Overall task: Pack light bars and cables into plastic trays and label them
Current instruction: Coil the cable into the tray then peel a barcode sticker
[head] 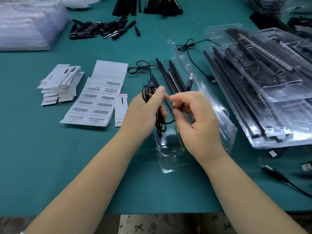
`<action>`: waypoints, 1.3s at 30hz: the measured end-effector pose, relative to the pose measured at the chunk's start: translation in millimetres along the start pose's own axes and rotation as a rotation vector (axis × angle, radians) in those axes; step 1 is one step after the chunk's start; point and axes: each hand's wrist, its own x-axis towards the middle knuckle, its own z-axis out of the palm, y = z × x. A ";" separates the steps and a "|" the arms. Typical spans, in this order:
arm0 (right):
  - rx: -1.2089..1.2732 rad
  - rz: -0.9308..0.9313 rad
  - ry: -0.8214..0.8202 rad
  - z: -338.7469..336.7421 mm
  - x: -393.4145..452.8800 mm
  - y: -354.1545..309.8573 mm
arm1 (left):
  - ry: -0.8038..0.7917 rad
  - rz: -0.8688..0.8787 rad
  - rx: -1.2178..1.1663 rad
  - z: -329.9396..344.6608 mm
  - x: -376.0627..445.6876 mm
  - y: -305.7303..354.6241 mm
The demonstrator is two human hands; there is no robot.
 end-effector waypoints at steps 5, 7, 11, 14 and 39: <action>0.244 0.258 0.038 0.6 -0.9 -3.0 | 0.001 -0.010 -0.015 4.6 -2.6 -3.7; 0.367 0.302 0.002 2.2 -1.4 -4.8 | 0.000 0.021 -0.045 4.0 -1.8 -4.8; 0.444 0.223 -0.061 0.5 -1.2 -7.7 | -0.036 0.064 -0.145 3.4 -2.6 -3.6; 0.305 0.196 -0.071 -1.4 -0.7 -6.3 | -0.035 0.016 -0.157 4.6 -2.0 -7.9; -0.034 0.673 -0.340 -17.7 8.4 11.6 | -0.122 -0.152 0.123 -27.5 13.5 -8.9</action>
